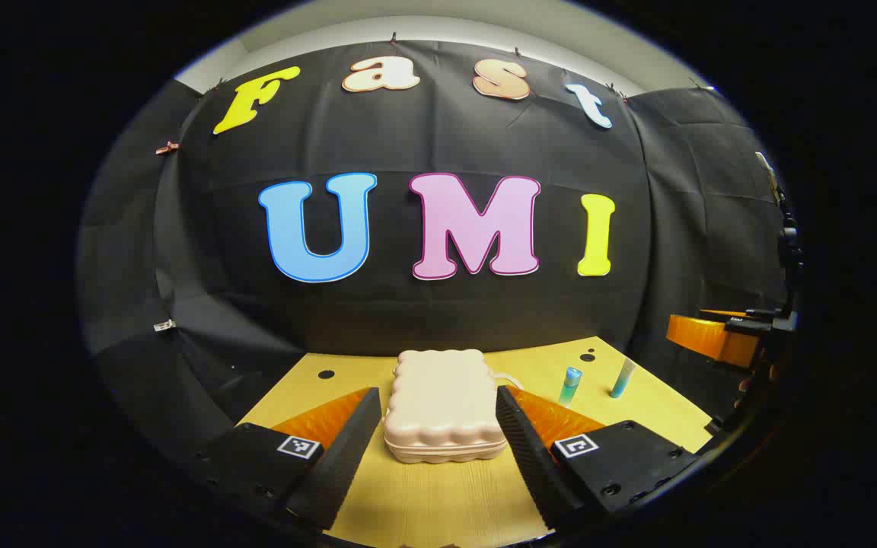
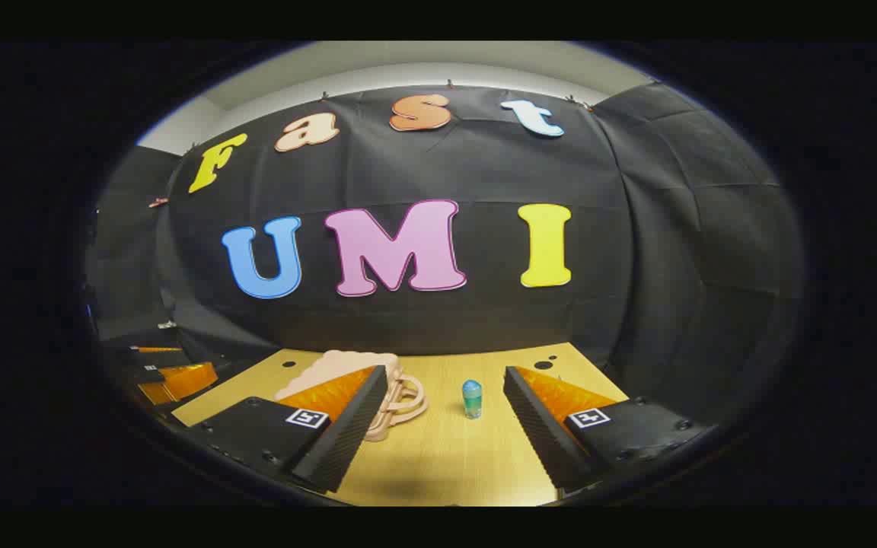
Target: First open the suitcase, pack the skin care products into it, and then close the suitcase.
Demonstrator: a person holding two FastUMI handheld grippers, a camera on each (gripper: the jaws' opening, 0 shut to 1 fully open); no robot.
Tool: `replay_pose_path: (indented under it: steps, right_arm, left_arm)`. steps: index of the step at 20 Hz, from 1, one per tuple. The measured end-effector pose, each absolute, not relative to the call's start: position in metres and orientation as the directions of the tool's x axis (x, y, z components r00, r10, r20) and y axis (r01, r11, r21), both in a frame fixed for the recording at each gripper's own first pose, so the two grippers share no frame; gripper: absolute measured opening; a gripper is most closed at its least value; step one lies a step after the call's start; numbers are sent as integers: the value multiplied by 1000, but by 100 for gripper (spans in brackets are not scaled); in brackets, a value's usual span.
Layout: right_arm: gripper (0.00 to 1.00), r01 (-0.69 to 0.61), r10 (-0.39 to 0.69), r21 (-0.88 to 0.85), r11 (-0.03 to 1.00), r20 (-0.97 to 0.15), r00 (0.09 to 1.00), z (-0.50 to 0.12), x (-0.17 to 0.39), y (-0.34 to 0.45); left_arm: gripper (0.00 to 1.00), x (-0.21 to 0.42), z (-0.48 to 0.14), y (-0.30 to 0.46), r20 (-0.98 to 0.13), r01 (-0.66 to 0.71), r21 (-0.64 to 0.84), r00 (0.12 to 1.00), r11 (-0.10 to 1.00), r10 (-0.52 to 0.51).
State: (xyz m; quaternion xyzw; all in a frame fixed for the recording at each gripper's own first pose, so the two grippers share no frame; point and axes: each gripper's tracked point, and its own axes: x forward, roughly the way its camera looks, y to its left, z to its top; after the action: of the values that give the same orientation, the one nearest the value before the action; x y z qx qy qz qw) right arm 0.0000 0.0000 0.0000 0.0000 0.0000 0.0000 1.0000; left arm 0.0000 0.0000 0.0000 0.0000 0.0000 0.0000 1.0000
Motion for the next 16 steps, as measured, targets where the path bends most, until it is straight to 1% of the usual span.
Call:
replay_pose_path:
  steps: [1,16]
  right_arm:
    - [98,0,0,-1,1000,2,1000,1,2,1]
    - [98,1,-1,0,1000,-8,1000,-4,7,10]
  left_arm:
    - [96,0,-2,0,-1,2,2,1000,1000,-2]
    - [96,7,-1,9,-15,12,-10,1000,1000,-12]
